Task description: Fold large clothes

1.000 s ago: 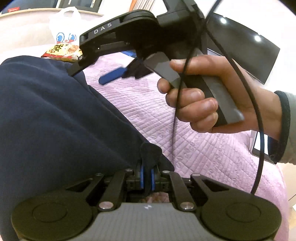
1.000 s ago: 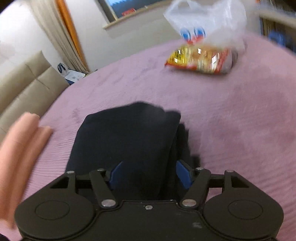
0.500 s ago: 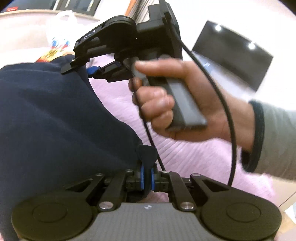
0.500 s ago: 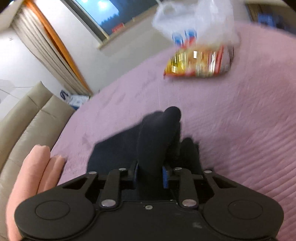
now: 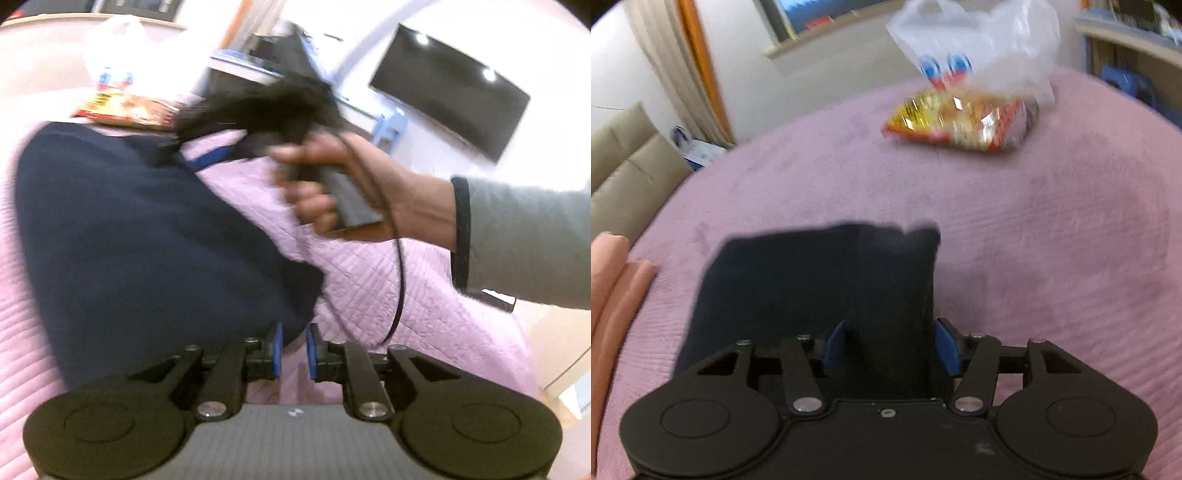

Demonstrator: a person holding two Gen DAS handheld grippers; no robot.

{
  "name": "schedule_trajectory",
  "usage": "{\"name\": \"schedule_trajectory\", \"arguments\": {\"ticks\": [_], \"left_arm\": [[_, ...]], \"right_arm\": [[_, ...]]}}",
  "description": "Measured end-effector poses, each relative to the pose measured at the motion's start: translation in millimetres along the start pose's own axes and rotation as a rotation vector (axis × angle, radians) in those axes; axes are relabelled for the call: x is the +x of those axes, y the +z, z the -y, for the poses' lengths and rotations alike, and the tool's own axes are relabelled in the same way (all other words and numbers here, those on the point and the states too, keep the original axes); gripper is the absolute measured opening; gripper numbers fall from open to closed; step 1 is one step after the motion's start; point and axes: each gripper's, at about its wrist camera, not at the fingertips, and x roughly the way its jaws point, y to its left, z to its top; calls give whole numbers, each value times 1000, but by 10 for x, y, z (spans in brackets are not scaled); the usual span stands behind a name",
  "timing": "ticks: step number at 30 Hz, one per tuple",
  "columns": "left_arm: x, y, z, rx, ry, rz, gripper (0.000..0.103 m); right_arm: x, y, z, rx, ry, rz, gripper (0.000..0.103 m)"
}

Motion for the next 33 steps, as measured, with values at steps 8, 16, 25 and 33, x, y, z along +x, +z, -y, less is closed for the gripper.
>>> {"name": "schedule_trajectory", "arguments": {"ticks": [8, 16, 25, 33], "left_arm": [[-730, 141, -598, -163, 101, 181, 12], [64, -52, -716, -235, 9, 120, 11], [-29, 10, -598, -191, 61, 119, 11], [-304, -41, -462, -230, 102, 131, 12]], "right_arm": [[-65, 230, -826, -269, 85, 105, 19], [975, -102, -821, -313, -87, -74, 9], [186, -99, -677, -214, -53, -27, 11], [-536, -967, -773, -230, -92, -175, 12]]}}
